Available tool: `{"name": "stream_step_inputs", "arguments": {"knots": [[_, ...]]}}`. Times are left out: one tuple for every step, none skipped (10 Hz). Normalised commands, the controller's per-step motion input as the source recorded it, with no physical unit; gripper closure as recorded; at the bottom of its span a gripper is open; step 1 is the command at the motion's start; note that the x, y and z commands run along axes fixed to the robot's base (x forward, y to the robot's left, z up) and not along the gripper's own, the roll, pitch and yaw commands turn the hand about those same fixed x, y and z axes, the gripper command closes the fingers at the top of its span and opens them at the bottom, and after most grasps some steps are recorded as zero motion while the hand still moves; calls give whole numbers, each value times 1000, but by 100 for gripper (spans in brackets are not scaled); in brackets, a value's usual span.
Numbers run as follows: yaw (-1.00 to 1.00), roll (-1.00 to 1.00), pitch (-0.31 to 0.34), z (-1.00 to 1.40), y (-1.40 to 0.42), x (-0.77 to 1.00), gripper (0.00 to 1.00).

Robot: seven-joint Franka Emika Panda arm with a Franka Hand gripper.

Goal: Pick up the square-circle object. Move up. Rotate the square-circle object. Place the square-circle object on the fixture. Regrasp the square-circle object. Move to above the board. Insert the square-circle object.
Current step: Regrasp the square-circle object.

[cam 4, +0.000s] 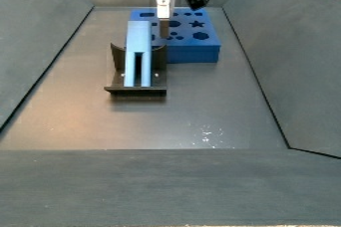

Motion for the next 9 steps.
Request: {"name": "stream_step_inputs", "arguments": {"knots": [[-57, 54, 55, -46, -3, 1000, 0], [-40, 55, 81, -45, -3, 928, 0], [-24, 60, 95, -42, -1, 834, 0], [-6, 65, 105, -35, -4, 742, 0], [9, 72, 116, -35, -4, 654, 0], [30, 82, 127, -29, -5, 541, 0], [46, 87, 135, -28, -9, 465, 0], [59, 91, 141, -27, -9, 392, 0], [68, 91, 144, -22, -11, 323, 0]]}}
